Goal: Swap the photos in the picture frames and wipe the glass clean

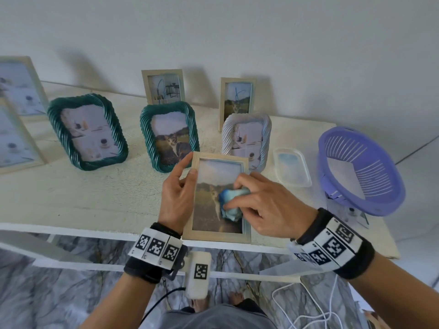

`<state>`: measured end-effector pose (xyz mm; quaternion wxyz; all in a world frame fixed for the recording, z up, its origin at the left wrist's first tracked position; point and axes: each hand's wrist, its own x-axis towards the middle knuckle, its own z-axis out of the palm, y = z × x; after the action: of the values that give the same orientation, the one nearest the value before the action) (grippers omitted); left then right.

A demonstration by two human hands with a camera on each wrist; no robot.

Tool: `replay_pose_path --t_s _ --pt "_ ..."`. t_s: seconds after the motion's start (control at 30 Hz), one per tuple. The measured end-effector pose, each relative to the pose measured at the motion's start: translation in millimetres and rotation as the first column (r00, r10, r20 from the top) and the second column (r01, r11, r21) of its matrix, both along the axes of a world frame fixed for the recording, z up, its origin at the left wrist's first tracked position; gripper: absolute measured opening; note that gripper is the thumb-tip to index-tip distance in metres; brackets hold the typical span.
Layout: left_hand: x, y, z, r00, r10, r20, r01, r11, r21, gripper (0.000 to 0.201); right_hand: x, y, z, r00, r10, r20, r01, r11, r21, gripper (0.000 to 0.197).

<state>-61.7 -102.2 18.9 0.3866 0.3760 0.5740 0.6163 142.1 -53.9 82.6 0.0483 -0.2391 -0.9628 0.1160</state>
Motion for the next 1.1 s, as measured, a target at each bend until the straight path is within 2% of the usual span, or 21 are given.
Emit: replay_pose_path --t_s 0.07,0.13,0.3,0.37,0.47,0.57,0.67,0.73,0.83,0.93,1.03,1.1 --pt "-3 0 -4 1.0 -0.008 0.005 0.008 1.0 -0.018 0.041 2 -6 1 0.997 0.063 0.048 -0.062 0.997 -0.037 0.038" --pt "-3 1 -5 1.0 -0.02 -0.011 0.019 1.0 -0.022 0.043 2 -6 6 0.989 0.109 0.099 -0.108 0.994 -0.009 0.034" --pt "-2 5 -2 1.0 -0.019 -0.02 0.02 1.0 0.009 0.042 -5 18 21 0.988 0.09 0.122 -0.117 0.965 0.234 0.024" --pt "-4 6 1 1.0 -0.026 -0.015 0.026 1.0 0.015 0.041 -7 25 22 0.992 0.061 0.107 -0.088 0.959 0.268 0.026" --pt "-6 7 1 0.999 -0.036 -0.013 0.036 0.999 0.017 0.042 -6 21 21 0.991 0.084 0.107 -0.108 0.966 0.235 0.026" --pt "-6 7 -3 0.999 -0.051 -0.008 0.051 0.999 0.015 0.045 -6 8 21 0.976 0.171 0.136 -0.194 0.966 0.174 0.026" --pt "-5 6 -6 0.999 -0.048 -0.011 0.048 0.999 0.004 0.04 -8 4 20 0.964 0.212 0.164 -0.234 0.963 0.132 0.026" --pt "-6 6 -5 0.999 -0.044 0.005 0.044 0.999 -0.004 0.041 -9 11 17 0.976 0.169 0.141 -0.191 0.968 0.162 0.024" --pt "-7 6 -4 0.999 -0.053 0.01 0.052 0.999 0.009 0.039 -10 27 10 0.999 -0.004 0.039 -0.004 0.978 0.209 0.023" --pt "-2 4 -3 0.999 -0.044 -0.019 0.045 0.999 0.027 0.034 -14 30 3 0.985 -0.161 -0.053 0.169 0.963 0.211 0.027" --pt "0 4 -4 0.999 -0.021 -0.032 0.023 0.999 0.04 0.036 -20 16 -3 0.96 -0.258 -0.108 0.27 0.956 0.113 0.031" --pt "-1 6 -5 0.999 -0.006 -0.04 0.007 0.999 0.043 0.04 -22 0 -8 0.965 -0.244 -0.1 0.249 0.968 0.036 0.031"
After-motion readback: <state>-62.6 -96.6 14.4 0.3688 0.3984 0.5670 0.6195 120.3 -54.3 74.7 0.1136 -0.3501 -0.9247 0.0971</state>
